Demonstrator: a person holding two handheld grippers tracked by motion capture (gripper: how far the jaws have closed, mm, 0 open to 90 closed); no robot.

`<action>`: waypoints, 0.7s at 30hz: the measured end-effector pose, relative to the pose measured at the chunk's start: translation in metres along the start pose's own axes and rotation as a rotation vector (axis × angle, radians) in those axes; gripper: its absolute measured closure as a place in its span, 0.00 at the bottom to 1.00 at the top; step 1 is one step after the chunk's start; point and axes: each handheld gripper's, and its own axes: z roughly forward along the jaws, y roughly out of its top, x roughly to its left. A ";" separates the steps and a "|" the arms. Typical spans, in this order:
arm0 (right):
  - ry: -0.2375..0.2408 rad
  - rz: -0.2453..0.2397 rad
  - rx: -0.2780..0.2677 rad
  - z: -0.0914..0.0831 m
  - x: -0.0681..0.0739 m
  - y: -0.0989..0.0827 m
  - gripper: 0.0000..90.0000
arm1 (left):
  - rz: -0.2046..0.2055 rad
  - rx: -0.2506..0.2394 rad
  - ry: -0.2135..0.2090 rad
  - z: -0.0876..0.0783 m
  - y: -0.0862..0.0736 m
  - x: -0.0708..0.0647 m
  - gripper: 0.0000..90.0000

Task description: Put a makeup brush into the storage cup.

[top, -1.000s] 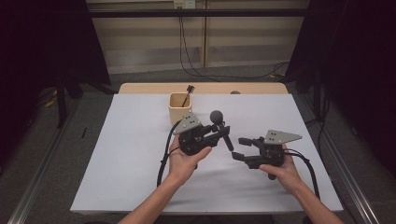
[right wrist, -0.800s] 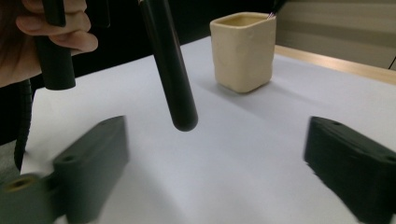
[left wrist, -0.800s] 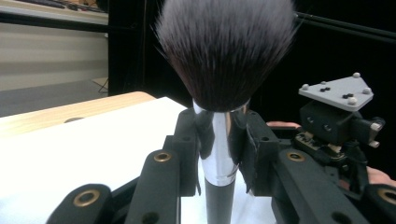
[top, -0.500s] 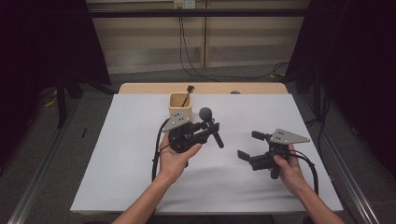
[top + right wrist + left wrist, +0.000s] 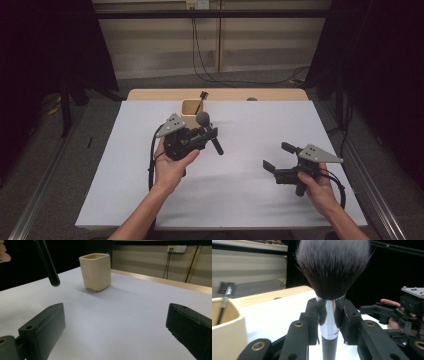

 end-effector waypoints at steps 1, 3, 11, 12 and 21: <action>-0.012 -0.003 -0.001 -0.002 -0.001 0.000 0.02 | 0.003 0.005 0.007 -0.002 0.001 0.002 0.78; -0.031 -0.007 -0.019 -0.007 -0.001 -0.001 0.02 | -0.003 0.006 0.020 -0.007 0.003 0.008 0.79; -0.112 0.000 -0.016 -0.023 -0.003 -0.011 0.01 | -0.014 0.028 0.068 -0.019 0.008 0.026 0.78; -0.121 -0.003 -0.013 -0.024 -0.003 -0.012 0.01 | -0.009 0.032 0.078 -0.022 0.009 0.029 0.78; -0.178 0.012 -0.016 -0.039 0.007 -0.019 0.00 | 0.001 0.022 0.126 -0.036 0.024 0.046 0.78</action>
